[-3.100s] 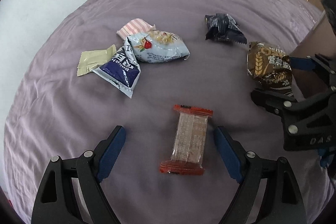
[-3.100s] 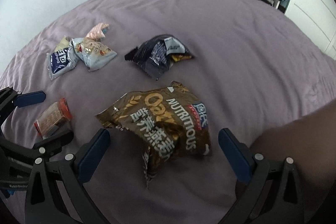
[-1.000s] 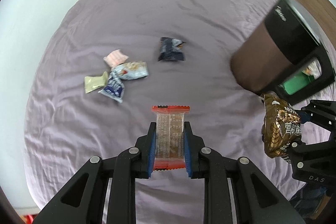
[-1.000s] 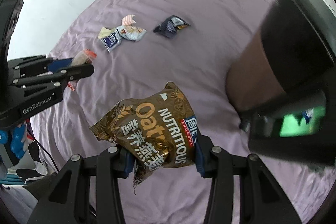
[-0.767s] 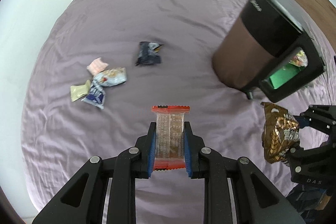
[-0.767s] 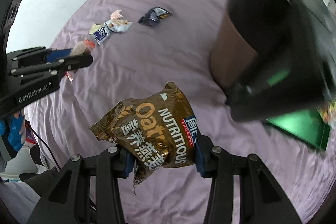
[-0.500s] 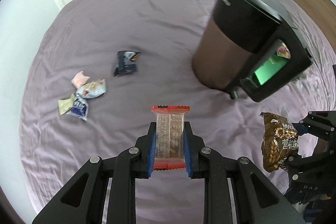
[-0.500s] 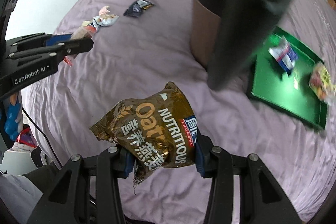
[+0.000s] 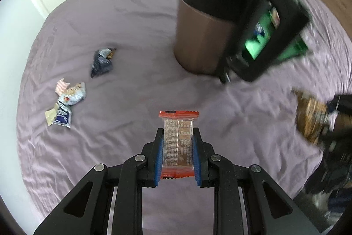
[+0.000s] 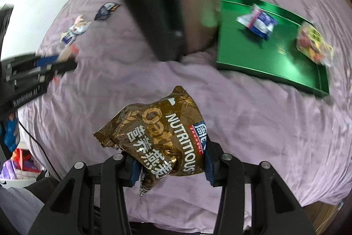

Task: Organize snacks

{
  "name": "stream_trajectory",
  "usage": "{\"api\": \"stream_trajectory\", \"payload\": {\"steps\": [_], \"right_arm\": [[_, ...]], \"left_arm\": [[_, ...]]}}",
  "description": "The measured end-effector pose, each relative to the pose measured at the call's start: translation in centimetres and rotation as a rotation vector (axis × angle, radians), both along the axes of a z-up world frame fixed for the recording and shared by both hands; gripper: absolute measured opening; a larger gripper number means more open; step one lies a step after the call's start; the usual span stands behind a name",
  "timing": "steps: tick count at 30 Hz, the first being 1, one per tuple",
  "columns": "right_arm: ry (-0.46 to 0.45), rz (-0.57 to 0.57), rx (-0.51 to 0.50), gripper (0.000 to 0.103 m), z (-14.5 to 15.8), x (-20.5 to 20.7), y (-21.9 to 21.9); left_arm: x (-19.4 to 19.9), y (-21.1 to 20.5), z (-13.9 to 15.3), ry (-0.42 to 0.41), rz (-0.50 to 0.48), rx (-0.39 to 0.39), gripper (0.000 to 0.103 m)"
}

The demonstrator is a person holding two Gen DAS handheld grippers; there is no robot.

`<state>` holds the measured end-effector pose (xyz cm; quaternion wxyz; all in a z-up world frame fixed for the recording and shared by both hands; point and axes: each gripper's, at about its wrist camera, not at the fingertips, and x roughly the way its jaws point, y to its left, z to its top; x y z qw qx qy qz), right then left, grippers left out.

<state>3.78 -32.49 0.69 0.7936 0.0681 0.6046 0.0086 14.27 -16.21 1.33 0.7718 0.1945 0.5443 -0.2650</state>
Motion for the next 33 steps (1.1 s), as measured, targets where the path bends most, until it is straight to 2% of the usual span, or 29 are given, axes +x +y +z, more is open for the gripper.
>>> {"api": "stream_trajectory", "payload": {"steps": [3,8,13,16,21,25,29,33], "right_arm": [[-0.009,-0.049,-0.018,0.036,-0.2,-1.2,-2.0],[-0.034,-0.146,-0.048,0.036,0.3,-2.0,-6.4],[-0.075,-0.243,-0.073,0.036,0.7,-2.3,-11.1],[-0.105,-0.283,-0.089,0.036,1.1,-1.7,-13.9],[-0.177,-0.349,-0.116,0.036,1.9,0.0,-18.8],[-0.218,-0.389,-0.127,0.036,1.9,1.6,-22.3],[-0.236,-0.400,-0.132,0.036,1.1,3.6,-24.6],[-0.215,-0.379,-0.134,0.036,-0.8,5.7,-25.8]], "left_arm": [[-1.6,-0.9,-1.2,0.028,-0.053,0.031,0.019],[-5.2,-4.3,-2.9,0.049,-0.215,0.068,0.019],[-7.7,-9.4,-3.1,0.069,-0.357,0.041,0.019],[-8.1,-13.3,-2.5,0.063,-0.403,-0.001,0.019],[-6.6,-20.1,-1.2,0.040,-0.410,-0.081,0.019],[-3.7,-25.0,-0.4,0.009,-0.380,-0.123,0.019],[-0.9,-28.5,-1.3,-0.009,-0.328,-0.128,0.019],[1.6,-30.8,-3.6,0.021,-0.260,-0.111,0.019]]}}
